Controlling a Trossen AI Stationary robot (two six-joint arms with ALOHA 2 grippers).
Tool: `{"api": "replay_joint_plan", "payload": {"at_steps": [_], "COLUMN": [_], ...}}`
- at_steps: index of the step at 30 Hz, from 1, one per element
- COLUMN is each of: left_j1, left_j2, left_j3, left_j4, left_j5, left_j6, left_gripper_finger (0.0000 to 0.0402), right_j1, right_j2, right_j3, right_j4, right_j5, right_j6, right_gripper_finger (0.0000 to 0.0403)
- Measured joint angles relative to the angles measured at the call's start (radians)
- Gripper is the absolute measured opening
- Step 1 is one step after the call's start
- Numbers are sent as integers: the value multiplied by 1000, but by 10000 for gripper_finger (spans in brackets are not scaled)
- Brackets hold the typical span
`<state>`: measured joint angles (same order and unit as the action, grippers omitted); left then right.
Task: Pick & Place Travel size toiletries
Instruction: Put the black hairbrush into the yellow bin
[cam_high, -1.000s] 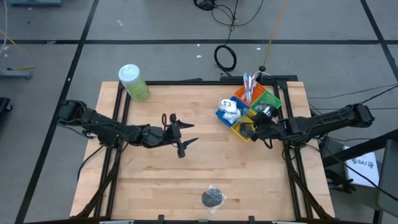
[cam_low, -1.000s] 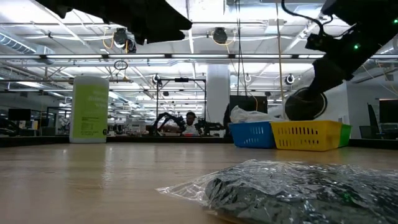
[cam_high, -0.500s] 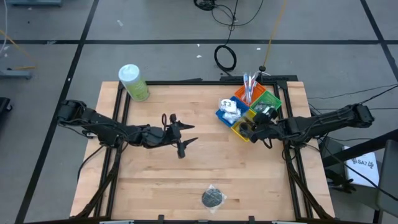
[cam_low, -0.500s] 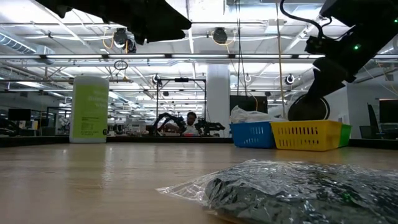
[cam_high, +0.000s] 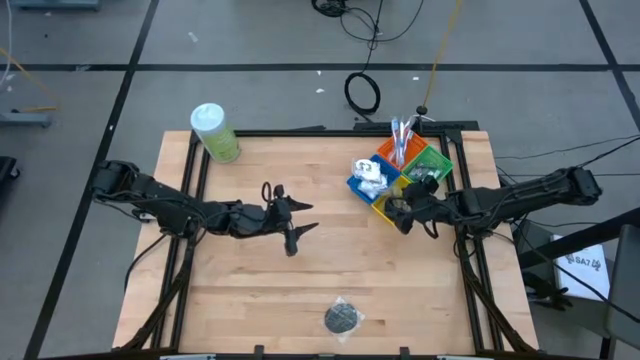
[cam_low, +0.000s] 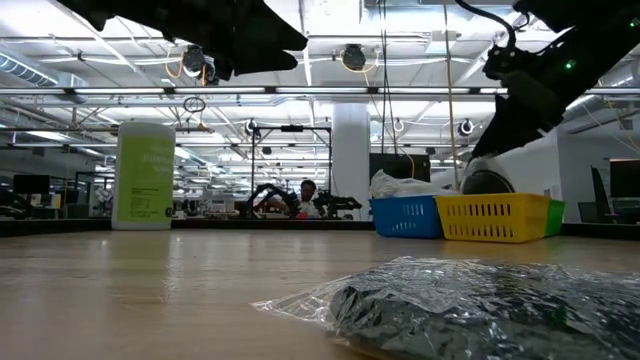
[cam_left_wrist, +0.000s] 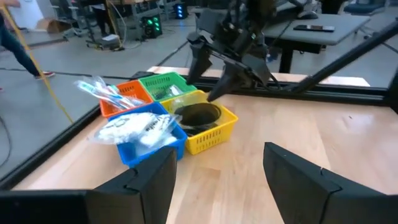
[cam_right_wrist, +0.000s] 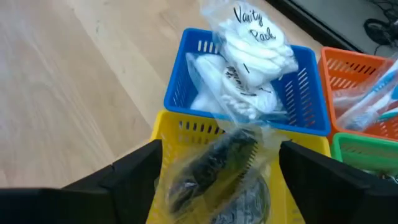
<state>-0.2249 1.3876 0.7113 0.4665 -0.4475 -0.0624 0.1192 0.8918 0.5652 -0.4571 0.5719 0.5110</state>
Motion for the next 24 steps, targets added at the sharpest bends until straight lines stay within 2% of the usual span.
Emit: {"api": "replay_joint_plan", "payload": {"at_steps": [5, 7, 15, 17, 21, 24], "left_j1": [0, 0, -8, -23, -76, -114], "left_j2": [0, 0, 23, 70, 229, 352], "left_j3": [0, 0, 0, 0, 20, 113], "left_j4": [-8, -8, -1, 34, 150, 83], "left_j5": [48, 77, 152, 201, 374, 463], "left_j6": [-11, -34, -195, -213, -212, -209], "left_gripper_finger": [234, 237, 232, 227, 218, 217], "right_j1": [0, 1, 27, 36, 47, 47], "right_j2": [-23, -43, -76, -74, -70, -60], "right_j3": [0, 0, 0, 0, 0, 0], "right_j4": [44, 115, 472, 508, 516, 517], "right_j5": [-1, -8, -306, -343, -340, -339], "right_j6": [-2, -23, -285, -308, -315, -315], "right_gripper_finger": [319, 319, 319, 317, 314, 314]}}
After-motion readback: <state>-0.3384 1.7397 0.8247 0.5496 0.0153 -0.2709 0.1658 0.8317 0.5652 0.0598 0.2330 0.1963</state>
